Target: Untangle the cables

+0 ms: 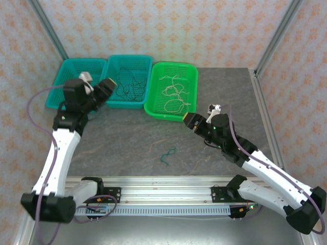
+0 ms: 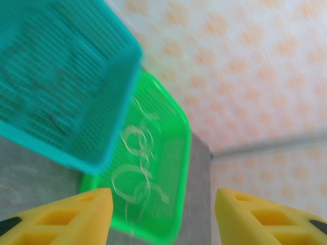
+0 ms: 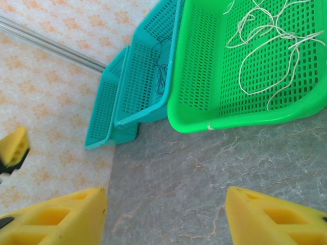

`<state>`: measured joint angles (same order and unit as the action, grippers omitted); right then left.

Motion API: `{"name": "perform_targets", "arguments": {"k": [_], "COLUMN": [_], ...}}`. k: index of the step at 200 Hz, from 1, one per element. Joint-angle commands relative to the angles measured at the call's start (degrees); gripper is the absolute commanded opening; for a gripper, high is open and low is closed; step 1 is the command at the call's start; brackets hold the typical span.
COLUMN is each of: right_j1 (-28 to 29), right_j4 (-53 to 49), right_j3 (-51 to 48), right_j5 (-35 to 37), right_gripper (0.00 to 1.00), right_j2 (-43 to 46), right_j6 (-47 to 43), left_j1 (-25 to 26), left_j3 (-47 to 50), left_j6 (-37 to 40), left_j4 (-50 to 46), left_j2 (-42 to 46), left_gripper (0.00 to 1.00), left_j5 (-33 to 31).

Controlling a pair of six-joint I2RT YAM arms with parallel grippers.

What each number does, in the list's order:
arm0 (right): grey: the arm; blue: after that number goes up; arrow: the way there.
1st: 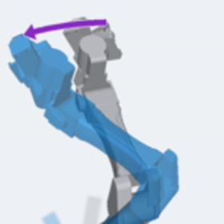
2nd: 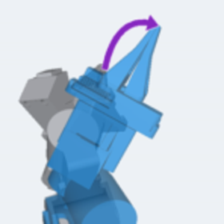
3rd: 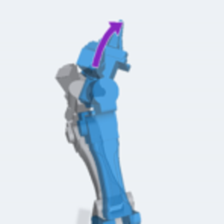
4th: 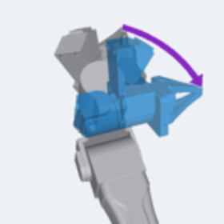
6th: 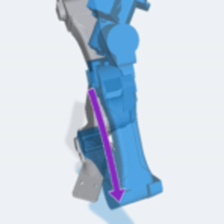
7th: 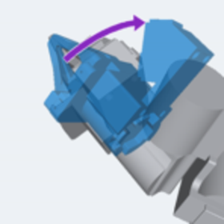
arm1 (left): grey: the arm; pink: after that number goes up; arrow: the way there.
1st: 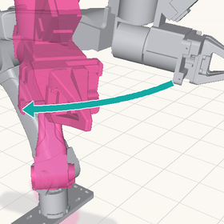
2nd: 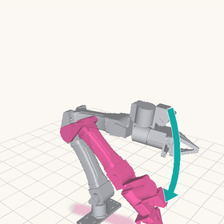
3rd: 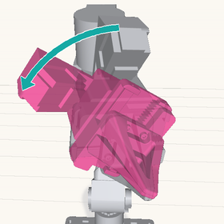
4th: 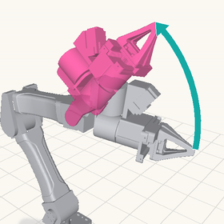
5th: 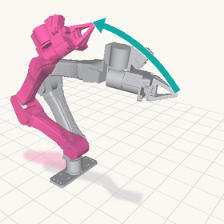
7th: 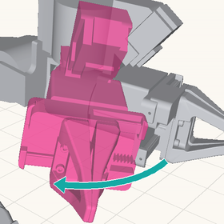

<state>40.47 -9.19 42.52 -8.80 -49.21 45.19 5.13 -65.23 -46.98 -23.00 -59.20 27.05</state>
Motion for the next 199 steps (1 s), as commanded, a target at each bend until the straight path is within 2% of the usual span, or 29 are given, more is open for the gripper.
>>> {"name": "perform_targets", "arguments": {"k": [1,22,39,63,79,96,116,136,154,174,199], "right_j1": [0.32,0.36,0.36,0.31,0.31,0.32,0.33,0.36,0.31,0.32,0.34], "right_j4": [0.85,0.14,-0.06,-0.97,-1.93,-3.18,-4.42,-5.68,-7.11,-8.32,-9.12], "right_j3": [0.71,1.08,1.02,0.90,1.07,1.08,0.85,0.46,0.50,0.59,0.84], "right_j5": [0.09,0.05,-0.01,-0.38,-0.34,-0.25,0.57,1.58,2.19,2.63,2.58], "right_gripper": [0.62,0.62,0.62,0.62,0.62,0.62,0.62,0.62,0.62,0.62,0.62], "right_j2": [-0.53,-1.05,-1.32,-1.35,-0.94,0.00,1.83,3.94,5.30,6.26,6.70], "right_j6": [-0.71,-1.33,-1.41,-1.41,-1.42,-1.48,-1.34,-1.33,-1.58,-1.77,-1.90], "left_j1": [10.18,21.26,28.74,38.06,42.30,45.24,47.88,48.36,48.54,48.80,48.82], "left_j3": [3.42,6.69,10.84,13.74,13.37,12.56,10.03,7.96,7.09,6.85,6.78], "left_j6": [7.94,9.33,8.23,7.34,7.27,8.66,12.91,15.47,16.04,16.05,17.97], "left_j4": [-7.06,-11.27,-9.70,-6.59,-5.37,-2.68,-3.42,-4.12,-3.60,-3.48,-4.05], "left_j2": [3.19,4.17,2.91,-3.18,-9.15,-15.19,-22.39,-29.73,-34.63,-37.44,-39.34], "left_gripper": [0.56,0.56,0.56,0.58,0.62,0.68,0.76,0.76,0.71,0.55,0.42], "left_j5": [-7.95,-12.66,-12.79,-14.02,-15.25,-15.65,-19.05,-19.19,-17.57,-17.69,-17.08]}}
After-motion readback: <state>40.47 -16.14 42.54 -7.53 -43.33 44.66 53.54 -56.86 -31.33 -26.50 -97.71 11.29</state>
